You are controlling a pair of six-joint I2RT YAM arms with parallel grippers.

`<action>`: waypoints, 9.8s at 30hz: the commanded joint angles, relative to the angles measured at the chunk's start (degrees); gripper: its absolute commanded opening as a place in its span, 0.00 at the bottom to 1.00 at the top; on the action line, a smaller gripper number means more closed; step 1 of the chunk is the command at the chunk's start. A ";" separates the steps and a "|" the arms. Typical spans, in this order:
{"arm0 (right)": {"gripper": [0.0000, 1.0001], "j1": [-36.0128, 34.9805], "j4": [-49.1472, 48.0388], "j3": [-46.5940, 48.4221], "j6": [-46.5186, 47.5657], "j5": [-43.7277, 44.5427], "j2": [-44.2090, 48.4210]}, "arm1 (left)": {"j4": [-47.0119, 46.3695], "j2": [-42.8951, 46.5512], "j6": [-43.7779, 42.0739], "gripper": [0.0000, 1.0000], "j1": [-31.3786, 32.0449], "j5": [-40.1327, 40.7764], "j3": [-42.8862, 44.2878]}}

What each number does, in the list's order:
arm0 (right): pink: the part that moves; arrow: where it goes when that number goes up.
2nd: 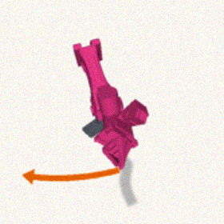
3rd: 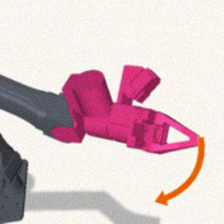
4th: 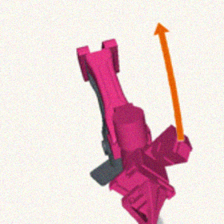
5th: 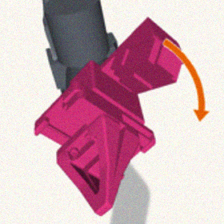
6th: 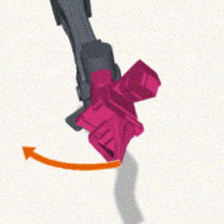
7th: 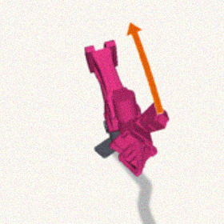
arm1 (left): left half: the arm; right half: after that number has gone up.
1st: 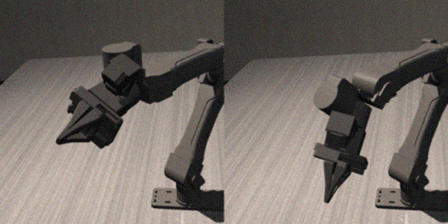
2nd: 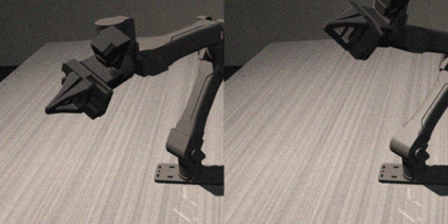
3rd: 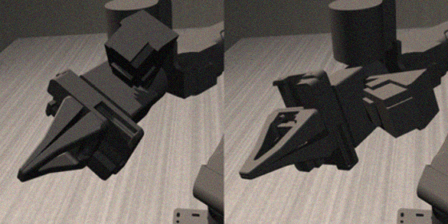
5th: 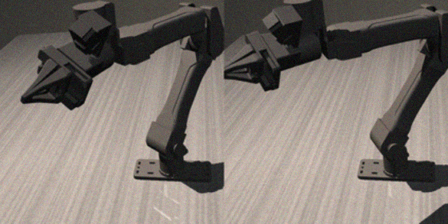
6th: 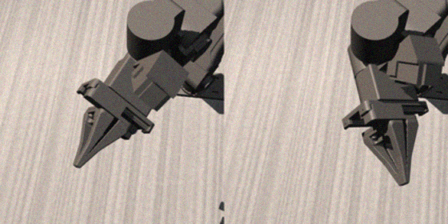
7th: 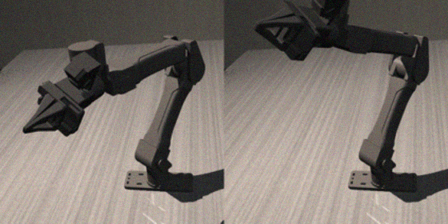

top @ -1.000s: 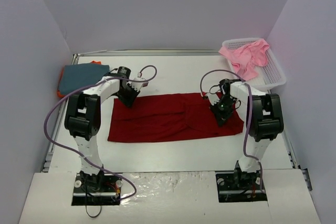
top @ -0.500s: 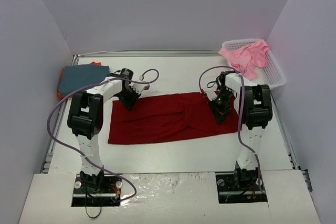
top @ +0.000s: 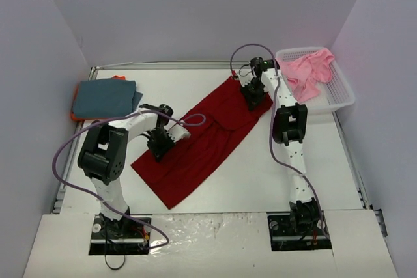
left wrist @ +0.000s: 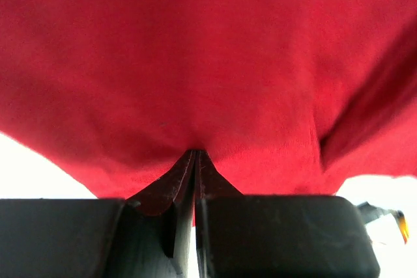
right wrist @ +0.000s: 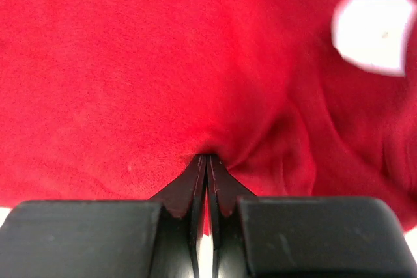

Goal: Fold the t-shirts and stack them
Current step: Rotate the tshirt 90 degrees, then grab the bottom of the folded rectangular tshirt with both arms

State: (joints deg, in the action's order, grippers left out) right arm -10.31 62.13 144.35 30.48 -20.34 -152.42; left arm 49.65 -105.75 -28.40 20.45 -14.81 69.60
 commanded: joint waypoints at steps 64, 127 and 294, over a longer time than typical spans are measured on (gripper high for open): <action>0.00 -18.17 -25.30 -46.01 1.16 -1.20 24.28 | -7.63 24.37 8.54 0.02 -13.85 10.41 7.65; 0.66 4.41 -38.31 -80.98 -4.02 18.14 64.44 | -13.61 46.25 -8.51 0.59 30.44 22.72 -27.85; 0.00 -33.46 -4.92 -76.42 20.32 -11.65 66.81 | 17.33 23.48 -26.97 0.02 9.96 -42.67 -2.72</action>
State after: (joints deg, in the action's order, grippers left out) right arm -44.10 51.11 65.89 51.31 -30.28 -86.61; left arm 61.36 -86.13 -48.25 29.67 -52.86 64.42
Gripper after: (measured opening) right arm 0.041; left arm 0.034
